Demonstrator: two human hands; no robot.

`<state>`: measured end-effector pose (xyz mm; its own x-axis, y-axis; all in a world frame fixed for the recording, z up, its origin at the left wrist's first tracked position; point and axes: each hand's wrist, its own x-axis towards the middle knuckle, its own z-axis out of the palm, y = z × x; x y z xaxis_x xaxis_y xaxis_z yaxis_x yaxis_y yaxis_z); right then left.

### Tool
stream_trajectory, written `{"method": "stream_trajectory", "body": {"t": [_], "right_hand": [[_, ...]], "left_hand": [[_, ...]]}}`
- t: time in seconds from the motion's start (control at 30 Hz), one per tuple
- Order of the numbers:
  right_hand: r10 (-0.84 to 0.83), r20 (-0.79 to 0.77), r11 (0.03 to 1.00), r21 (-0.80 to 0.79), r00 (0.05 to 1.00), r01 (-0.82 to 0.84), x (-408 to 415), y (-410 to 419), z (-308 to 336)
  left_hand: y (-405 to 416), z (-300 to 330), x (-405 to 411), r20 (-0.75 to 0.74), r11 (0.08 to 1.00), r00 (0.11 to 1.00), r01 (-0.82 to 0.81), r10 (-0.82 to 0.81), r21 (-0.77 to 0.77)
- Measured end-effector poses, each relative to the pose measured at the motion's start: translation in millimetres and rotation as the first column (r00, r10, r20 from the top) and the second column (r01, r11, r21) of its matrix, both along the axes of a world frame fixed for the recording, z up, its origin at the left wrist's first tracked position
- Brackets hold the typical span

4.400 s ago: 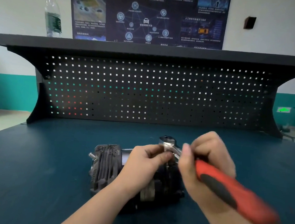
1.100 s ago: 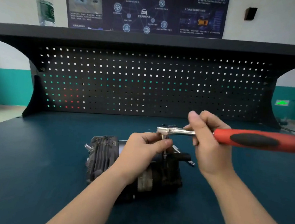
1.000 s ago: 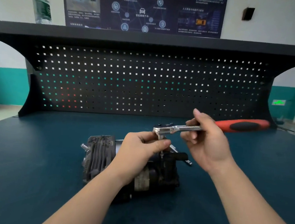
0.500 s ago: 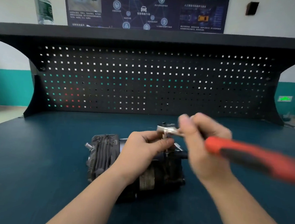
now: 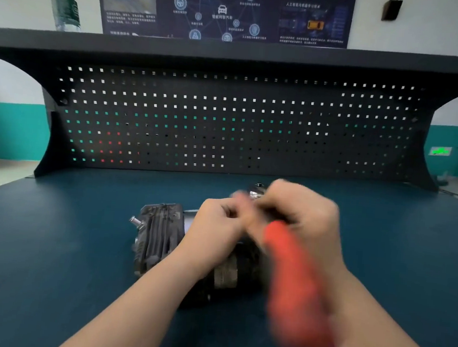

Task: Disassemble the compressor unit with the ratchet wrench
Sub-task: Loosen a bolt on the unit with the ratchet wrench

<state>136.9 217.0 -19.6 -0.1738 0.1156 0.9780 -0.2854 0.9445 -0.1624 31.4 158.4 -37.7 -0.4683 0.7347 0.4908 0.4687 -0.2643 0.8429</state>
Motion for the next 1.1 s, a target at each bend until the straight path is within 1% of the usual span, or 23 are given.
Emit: {"method": "stream_trajectory", "body": {"t": [0.03, 0.07, 0.1, 0.17, 0.23, 0.3, 0.37, 0.43, 0.47, 0.5, 0.53, 0.6, 0.63, 0.67, 0.7, 0.73, 0.77, 0.8, 0.9, 0.97, 1.0, 1.03, 1.1], "right_hand": [[-0.043, 0.022, 0.986, 0.159, 0.999, 0.039, -2, -5, -2], [-0.052, 0.033, 0.975, 0.217, 0.998, 0.044, -3, -6, -2], [-0.021, 0.051, 0.985, 0.171, 0.998, 0.012, -1, -4, 0], [0.154, 0.039, 0.981, -0.122, 0.987, -0.148, 8, 8, 4], [0.295, 0.012, 0.875, -0.406, 0.955, -0.265, 17, 26, 9], [0.429, -0.060, 0.674, -0.643, 0.901, -0.364, 17, 44, 13], [0.501, -0.259, 0.367, -0.800, 0.826, -0.474, 8, 55, 11], [0.449, -0.423, 0.139, -0.837, 0.787, -0.529, -1, 57, 5], [0.407, -0.470, 0.091, -0.833, 0.783, -0.546, -3, 56, 3], [0.368, -0.477, 0.116, -0.828, 0.798, -0.548, -3, 53, 2], [0.326, -0.441, 0.225, -0.823, 0.836, -0.522, -2, 48, 2], [0.164, -0.274, 0.645, -0.697, 0.948, -0.313, 1, 32, 0], [0.057, -0.215, 0.838, -0.520, 0.975, -0.164, 2, 23, -2], [-0.021, -0.191, 0.958, -0.283, 0.981, -0.035, 3, 13, -2], [-0.052, -0.186, 0.998, -0.028, 0.981, 0.047, 3, 4, -2], [-0.059, -0.175, 0.980, 0.175, 0.983, 0.090, 1, -2, -4], [-0.058, -0.165, 0.953, 0.286, 0.985, 0.104, -1, -4, -4], [-0.054, -0.159, 0.951, 0.293, 0.986, 0.100, -1, -5, -4], [0.046, -0.154, 0.992, -0.108, 0.987, -0.063, 7, 6, -2], [0.060, -0.161, 0.905, -0.407, 0.985, -0.122, 11, 21, 3], [0.130, -0.183, 0.814, -0.541, 0.975, -0.210, 10, 31, 5], [0.236, -0.253, 0.669, -0.658, 0.938, -0.346, 8, 38, 7], [0.374, -0.456, 0.298, -0.765, 0.807, -0.570, 1, 46, 7]], "left_hand": [[0, -1, -2, -0.010, 1.000, 1.000, 0.011, -0.012, -0.003], [-1, -1, -2, 0.011, 0.999, 0.999, 0.035, -0.035, -0.005], [-1, -2, -4, 0.040, 0.997, 0.996, 0.077, -0.077, 0.000], [-2, -6, -7, 0.104, 0.980, 0.974, 0.199, -0.200, 0.018], [-2, -6, -7, 0.161, 0.975, 0.962, 0.220, -0.222, 0.033], [-1, -5, -6, 0.171, 0.982, 0.967, 0.180, -0.187, 0.059], [-1, -7, -7, 0.155, 0.987, 0.976, 0.141, -0.152, 0.080], [-1, -6, -5, 0.146, 0.987, 0.979, 0.129, -0.142, 0.092], [0, -5, -4, 0.150, 0.989, 0.980, 0.117, -0.130, 0.095], [1, -6, -4, 0.145, 0.990, 0.982, 0.103, -0.117, 0.098], [0, -5, -2, 0.142, 0.991, 0.984, 0.094, -0.108, 0.096], [-1, -3, 0, 0.116, 0.993, 0.989, 0.079, -0.088, 0.083], [0, -4, -1, 0.094, 0.995, 0.992, 0.077, -0.083, 0.068], [1, -2, 0, 0.084, 0.996, 0.993, 0.076, -0.080, 0.049], [0, -2, -2, 0.069, 0.997, 0.995, 0.075, -0.077, 0.024], [-3, -1, -3, 0.095, 0.997, 0.993, 0.070, -0.068, -0.017], [-1, 0, -5, 0.154, 0.995, 0.985, 0.089, -0.083, -0.034], [0, 1, -5, 0.194, 0.991, 0.973, 0.132, -0.126, -0.021], [-1, -6, -8, 0.200, 0.957, 0.936, 0.286, -0.290, 0.048], [-1, -7, -8, 0.277, 0.948, 0.907, 0.310, -0.317, 0.071], [1, -6, -8, 0.290, 0.953, 0.908, 0.290, -0.301, 0.082], [2, -6, -8, 0.270, 0.965, 0.927, 0.248, -0.262, 0.085], [4, -5, -6, 0.207, 0.983, 0.962, 0.166, -0.178, 0.074]]}}
